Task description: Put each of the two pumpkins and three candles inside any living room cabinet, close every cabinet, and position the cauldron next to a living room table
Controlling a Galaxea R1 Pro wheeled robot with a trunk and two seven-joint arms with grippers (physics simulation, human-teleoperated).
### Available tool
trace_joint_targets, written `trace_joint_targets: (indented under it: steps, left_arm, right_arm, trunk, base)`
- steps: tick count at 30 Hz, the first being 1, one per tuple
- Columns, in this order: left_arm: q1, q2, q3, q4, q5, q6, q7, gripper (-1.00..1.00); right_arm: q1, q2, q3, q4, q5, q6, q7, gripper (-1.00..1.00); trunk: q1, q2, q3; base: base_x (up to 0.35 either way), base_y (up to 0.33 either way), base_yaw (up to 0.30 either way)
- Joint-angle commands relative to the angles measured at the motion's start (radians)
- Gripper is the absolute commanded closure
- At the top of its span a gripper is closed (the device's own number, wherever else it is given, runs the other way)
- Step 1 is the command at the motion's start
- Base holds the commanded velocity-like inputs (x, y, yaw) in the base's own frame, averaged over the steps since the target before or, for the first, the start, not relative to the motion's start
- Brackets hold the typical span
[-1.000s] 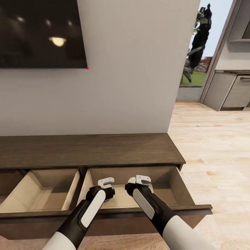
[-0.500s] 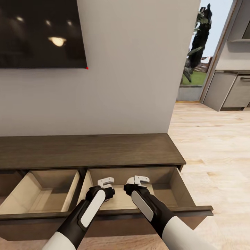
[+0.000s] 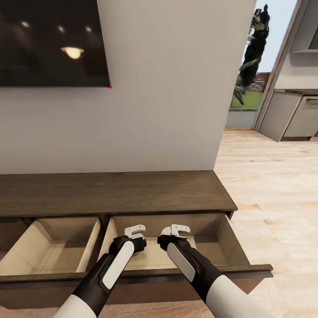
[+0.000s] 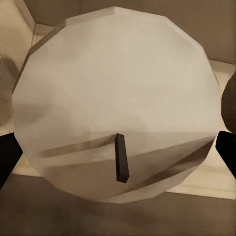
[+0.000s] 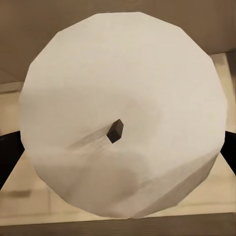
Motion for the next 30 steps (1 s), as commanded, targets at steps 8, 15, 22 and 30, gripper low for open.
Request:
trace_joint_targets:
  steps: [8,15,22,30]
  left_arm:
    - [-0.001,0.000,-0.002,-0.004,0.007,0.003,0.016,1.00]
    - [-0.001,0.000,-0.002,-0.005,0.007,0.003,0.016,1.00]
    - [-0.001,-0.002,-0.002,-0.005,0.007,0.003,0.016,1.00]
    - [-0.001,-0.002,-0.003,-0.005,0.007,0.003,0.016,1.00]
  right_arm:
    - [-0.017,0.001,0.002,0.055,-0.006,0.012,-0.008,1.00]
    - [-0.019,0.001,0.002,0.060,-0.006,0.016,-0.008,1.00]
    - [-0.019,0.001,0.002,0.060,-0.006,0.017,-0.008,1.00]
    - [-0.019,0.001,0.002,0.060,-0.006,0.016,-0.008,1.00]
  trunk:
    - [0.002,-0.002,-0.012]
    - [0.003,-0.003,-0.024]
    - [0.006,-0.004,-0.051]
    - [0.008,-0.005,-0.067]
  base:
    - [0.000,0.000,0.000]
    - [0.000,0.000,0.000]
    - [0.000,0.000,0.000]
    - [0.000,0.000,0.000]
